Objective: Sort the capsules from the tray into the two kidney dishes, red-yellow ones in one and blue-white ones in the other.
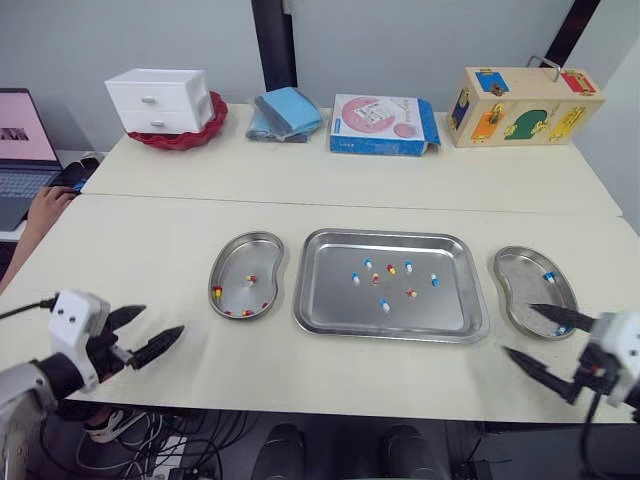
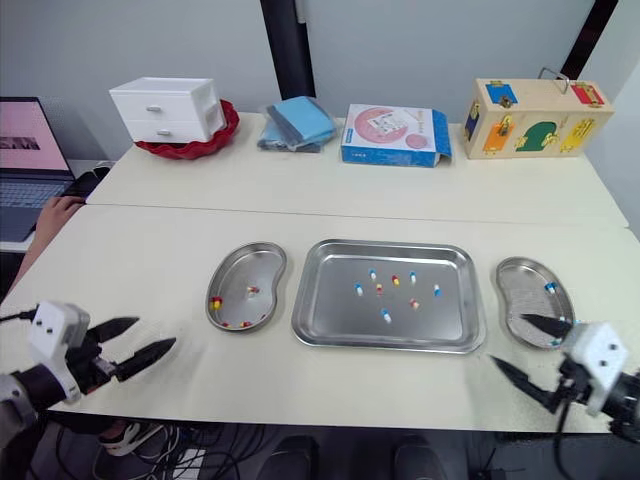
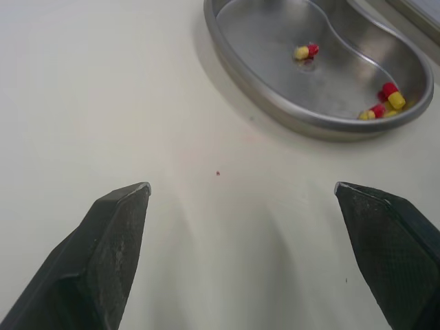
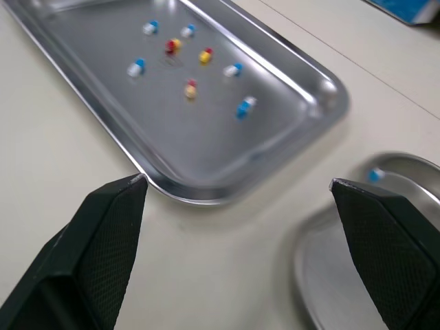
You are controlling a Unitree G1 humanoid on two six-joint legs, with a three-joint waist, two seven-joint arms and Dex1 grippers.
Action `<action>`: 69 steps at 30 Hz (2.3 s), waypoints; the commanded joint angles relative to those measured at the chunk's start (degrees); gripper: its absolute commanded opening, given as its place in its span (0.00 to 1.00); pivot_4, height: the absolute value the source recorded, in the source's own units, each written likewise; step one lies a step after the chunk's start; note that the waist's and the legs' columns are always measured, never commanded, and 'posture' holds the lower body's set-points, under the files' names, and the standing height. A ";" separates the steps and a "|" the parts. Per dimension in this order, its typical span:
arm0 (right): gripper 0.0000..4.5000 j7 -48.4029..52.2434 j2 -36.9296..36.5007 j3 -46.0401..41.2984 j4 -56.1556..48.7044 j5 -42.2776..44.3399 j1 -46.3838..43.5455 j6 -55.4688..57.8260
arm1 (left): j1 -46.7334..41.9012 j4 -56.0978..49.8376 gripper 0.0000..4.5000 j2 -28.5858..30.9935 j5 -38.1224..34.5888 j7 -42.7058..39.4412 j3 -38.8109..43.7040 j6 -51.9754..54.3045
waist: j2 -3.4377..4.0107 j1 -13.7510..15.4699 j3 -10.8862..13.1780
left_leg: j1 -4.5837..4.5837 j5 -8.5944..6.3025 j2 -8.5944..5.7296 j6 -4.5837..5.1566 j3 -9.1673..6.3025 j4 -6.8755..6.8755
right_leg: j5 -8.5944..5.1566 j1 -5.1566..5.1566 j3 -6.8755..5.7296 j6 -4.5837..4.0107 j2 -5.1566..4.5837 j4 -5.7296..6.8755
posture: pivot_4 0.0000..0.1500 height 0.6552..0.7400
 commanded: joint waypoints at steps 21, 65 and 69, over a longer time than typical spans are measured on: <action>1.00 9.74 -7.28 -8.75 17.02 -5.08 2.90 -3.38 | 7.72 -13.40 0.99 -5.85 -5.66 -5.43 -12.71 -11.24 | 0.07 0.17 -0.05 | 0.05 -0.01 -0.01 -0.01 0.11 -0.01 | -0.01 0.07 0.08 0.00 0.00 -0.05 | 1.00 0.93; 0.74 -29.28 21.63 54.94 -0.79 -15.63 -58.66 49.25 | -4.74 -8.49 1.00 -13.06 -0.35 0.65 -30.79 -24.81 | 0.10 0.02 -0.06 | -0.35 0.00 -0.01 -0.01 -0.15 -0.02 | 0.04 -0.41 -0.09 -0.01 0.05 0.04 | 1.00 0.93; 0.74 -29.64 23.38 56.18 1.72 -16.30 -60.49 50.62 | -4.94 -8.30 1.00 -13.29 -0.18 0.93 -31.02 -24.99 | 0.13 -0.19 -0.04 | -0.34 0.00 -0.01 -0.01 -0.14 -0.03 | 0.04 -0.44 -0.07 -0.02 0.06 0.06 | 1.00 0.93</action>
